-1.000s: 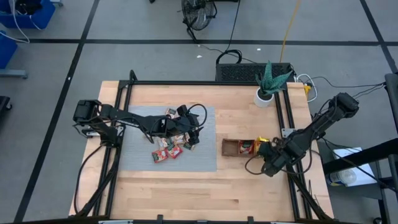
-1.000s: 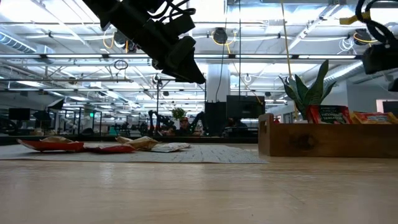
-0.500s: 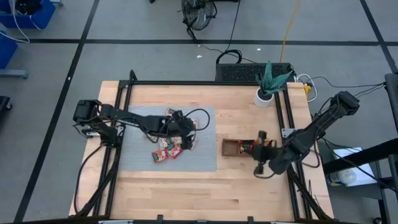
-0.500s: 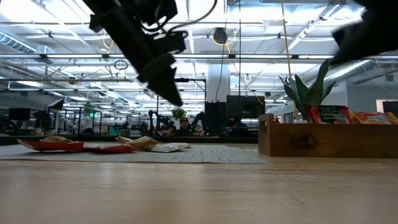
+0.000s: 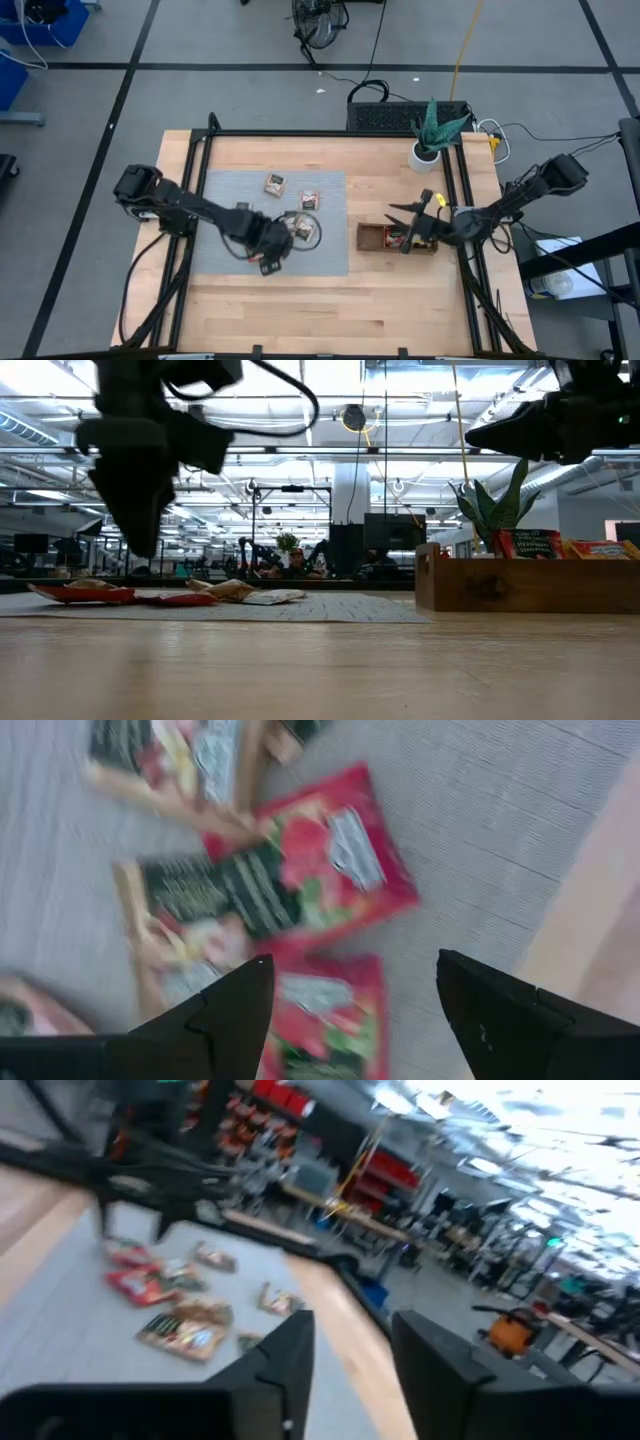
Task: Pick & Place Tea
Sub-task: Put the red tea bag into the middle section of the wooden organizer
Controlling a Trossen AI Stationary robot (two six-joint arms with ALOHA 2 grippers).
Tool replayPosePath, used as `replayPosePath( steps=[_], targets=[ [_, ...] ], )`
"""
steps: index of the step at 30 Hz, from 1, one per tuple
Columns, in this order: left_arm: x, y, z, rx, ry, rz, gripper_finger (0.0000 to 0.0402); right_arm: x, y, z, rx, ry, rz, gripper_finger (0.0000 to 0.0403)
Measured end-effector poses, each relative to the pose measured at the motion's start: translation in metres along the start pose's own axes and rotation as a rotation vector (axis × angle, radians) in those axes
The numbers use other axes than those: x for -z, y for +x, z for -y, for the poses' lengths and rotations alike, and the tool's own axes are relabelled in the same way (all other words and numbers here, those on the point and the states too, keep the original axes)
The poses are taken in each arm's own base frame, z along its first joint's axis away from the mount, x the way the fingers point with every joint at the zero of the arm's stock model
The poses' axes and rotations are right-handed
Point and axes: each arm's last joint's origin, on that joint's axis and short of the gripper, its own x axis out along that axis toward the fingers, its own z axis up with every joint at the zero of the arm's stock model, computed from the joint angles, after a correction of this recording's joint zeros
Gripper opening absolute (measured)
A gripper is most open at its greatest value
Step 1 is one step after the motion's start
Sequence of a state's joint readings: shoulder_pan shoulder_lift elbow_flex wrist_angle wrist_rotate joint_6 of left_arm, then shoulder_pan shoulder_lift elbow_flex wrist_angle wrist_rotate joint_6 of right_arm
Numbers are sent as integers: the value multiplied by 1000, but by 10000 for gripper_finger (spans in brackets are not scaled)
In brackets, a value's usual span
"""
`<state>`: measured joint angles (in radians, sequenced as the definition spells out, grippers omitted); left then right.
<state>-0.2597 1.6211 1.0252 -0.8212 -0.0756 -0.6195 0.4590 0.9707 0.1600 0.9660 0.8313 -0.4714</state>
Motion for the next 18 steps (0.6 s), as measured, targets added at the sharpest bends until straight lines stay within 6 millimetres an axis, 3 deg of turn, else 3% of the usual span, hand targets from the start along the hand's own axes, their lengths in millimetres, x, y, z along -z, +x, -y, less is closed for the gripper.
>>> replayPosePath(
  steps=[5,13,18],
  targets=[
    [17,-6,21,-59,15,34,273,5,-4,9,52,-30,66,156],
    [29,12,21,-228,23,-76,273,0,-4,13,77,-81,102,166],
    [32,23,24,-228,18,-137,273,-2,-4,14,91,-113,117,161]
  ],
)
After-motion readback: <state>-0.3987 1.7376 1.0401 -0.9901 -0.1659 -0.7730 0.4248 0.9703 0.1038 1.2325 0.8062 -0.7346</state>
